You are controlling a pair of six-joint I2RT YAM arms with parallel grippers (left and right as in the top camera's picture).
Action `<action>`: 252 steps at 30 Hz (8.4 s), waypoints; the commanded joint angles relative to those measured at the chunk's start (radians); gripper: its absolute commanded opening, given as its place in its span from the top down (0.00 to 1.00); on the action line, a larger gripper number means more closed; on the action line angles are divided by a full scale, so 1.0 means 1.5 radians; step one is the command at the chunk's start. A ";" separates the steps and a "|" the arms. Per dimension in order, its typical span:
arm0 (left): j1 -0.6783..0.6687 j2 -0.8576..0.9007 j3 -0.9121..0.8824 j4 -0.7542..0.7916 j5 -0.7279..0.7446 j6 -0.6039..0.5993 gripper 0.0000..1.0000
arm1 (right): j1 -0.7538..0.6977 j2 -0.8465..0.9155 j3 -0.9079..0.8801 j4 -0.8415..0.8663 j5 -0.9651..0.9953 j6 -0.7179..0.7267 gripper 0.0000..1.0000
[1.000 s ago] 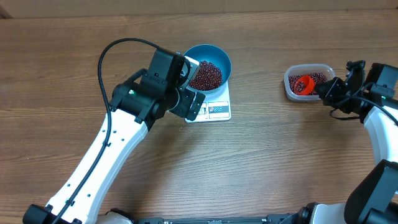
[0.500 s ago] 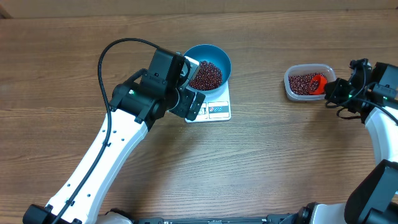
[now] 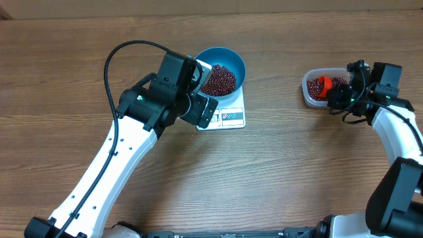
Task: Scoop item into bowl and weigh 150g on scale
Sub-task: 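Lower the red scoop into the beans and scoop again, then lift the filled scoop and carry it over the teal bowl, then tilt the red scoop to pour beans into the teal bowl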
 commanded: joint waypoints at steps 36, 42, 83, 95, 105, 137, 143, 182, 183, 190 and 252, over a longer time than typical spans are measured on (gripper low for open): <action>0.003 -0.001 0.011 0.001 0.007 0.013 0.00 | -0.138 0.016 -0.006 0.037 -0.319 0.190 0.96; 0.003 -0.001 0.011 0.001 0.007 0.013 0.00 | -0.174 0.016 -0.006 0.037 -0.394 0.189 0.96; 0.003 -0.001 0.011 0.001 0.007 0.013 0.00 | 0.268 0.013 0.121 0.138 -0.196 0.167 0.96; 0.003 -0.001 0.011 0.001 0.007 0.013 0.00 | 0.352 0.013 0.121 0.155 -0.085 0.098 0.96; 0.003 -0.001 0.011 0.001 0.007 0.013 0.00 | 0.386 0.014 0.121 0.175 -0.069 -0.004 0.96; 0.003 -0.001 0.011 0.001 0.007 0.013 0.00 | 0.389 0.018 0.121 0.187 -0.050 -0.006 0.96; 0.003 -0.001 0.011 0.001 0.007 0.013 0.00 | 0.389 0.018 0.121 0.187 -0.050 -0.006 0.96; 0.003 -0.001 0.011 0.001 0.007 0.013 0.00 | 0.390 0.018 0.120 0.161 -0.005 -0.026 0.96; 0.003 -0.001 0.011 0.001 0.007 0.013 0.00 | 0.390 0.018 0.120 0.160 -0.005 -0.026 0.96; 0.003 -0.001 0.011 0.001 0.007 0.013 0.00 | 0.390 0.018 0.120 0.162 -0.004 -0.045 0.96; 0.003 -0.001 0.011 0.001 0.007 0.013 0.00 | 0.426 0.019 0.120 0.125 0.034 -0.136 0.96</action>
